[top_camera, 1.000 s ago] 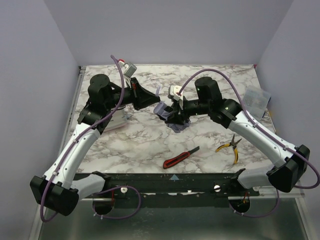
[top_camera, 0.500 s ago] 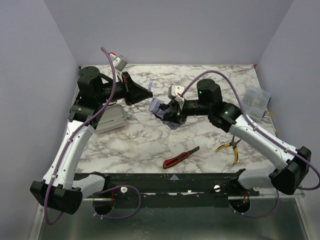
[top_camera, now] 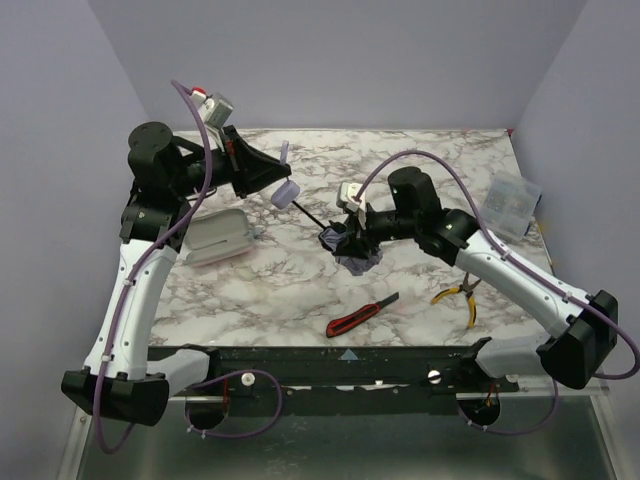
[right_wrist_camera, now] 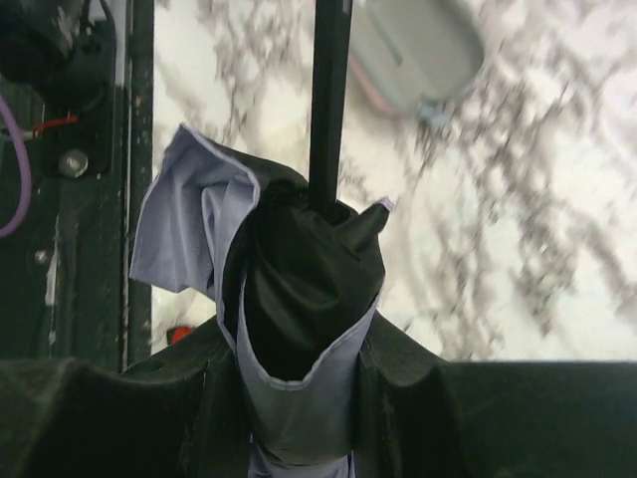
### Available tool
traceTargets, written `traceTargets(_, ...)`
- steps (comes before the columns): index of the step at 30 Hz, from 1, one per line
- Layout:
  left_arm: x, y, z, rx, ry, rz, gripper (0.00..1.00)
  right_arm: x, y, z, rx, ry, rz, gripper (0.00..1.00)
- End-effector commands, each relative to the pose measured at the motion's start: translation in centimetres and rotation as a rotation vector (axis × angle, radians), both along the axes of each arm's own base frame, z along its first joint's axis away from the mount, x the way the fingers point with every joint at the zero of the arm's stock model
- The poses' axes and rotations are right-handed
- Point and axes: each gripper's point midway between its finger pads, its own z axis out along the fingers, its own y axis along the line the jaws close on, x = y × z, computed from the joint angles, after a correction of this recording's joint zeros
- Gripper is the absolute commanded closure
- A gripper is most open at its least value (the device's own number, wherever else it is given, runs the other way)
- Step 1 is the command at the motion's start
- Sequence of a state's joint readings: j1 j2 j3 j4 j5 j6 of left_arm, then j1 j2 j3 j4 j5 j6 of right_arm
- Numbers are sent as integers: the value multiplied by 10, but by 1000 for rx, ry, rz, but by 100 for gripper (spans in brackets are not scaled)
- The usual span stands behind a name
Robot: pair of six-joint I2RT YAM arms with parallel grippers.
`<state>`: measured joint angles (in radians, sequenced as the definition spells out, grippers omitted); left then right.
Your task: Open the umbrella
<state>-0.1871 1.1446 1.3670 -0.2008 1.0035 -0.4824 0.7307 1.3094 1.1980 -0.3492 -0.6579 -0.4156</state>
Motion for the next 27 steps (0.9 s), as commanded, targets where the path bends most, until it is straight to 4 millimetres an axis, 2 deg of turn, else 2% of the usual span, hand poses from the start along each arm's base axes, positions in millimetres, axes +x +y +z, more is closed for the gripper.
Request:
traceTargets(1, -16, 9, 58, -36, -257, 10, 100, -20, -24, -55, -179, 189, -14, 100)
traceTargets(7, -4, 17, 62, 3, -298, 107, 100, -20, -23, -57, -183, 194, -12, 100)
traceTargets(8, 1, 19, 61, 7, -293, 133, 95, -18, -22, -55, -177, 191, -18, 100)
traceTargets(12, 12, 27, 50, 9, -247, 198, 35, -13, -18, -46, -150, 196, -48, 100)
traceTargets(14, 14, 32, 45, 5, -232, 217, 21, -11, -17, -41, -135, 204, -63, 100)
traceTargets(18, 9, 38, 37, 78, -328, 215, 14, -8, -17, -35, -107, 232, -83, 100)
traceTargets(19, 1, 36, 32, 122, -374, 171, 3, -8, -18, -35, -105, 238, -84, 100)
traceTargets(20, -8, 34, 27, 178, -462, 121, 2, -8, -18, -35, -105, 246, -86, 100)
traceTargets(22, -23, 34, 8, 313, -657, 44, 2, -9, -18, -35, -105, 260, -81, 100)
traceTargets(23, -30, 34, -7, 391, -720, 14, 1, -11, -18, -36, -108, 272, -74, 100)
traceTargets(27, -36, 40, -62, 827, -1123, -115, 1, -20, -18, -41, -128, 327, -38, 100)
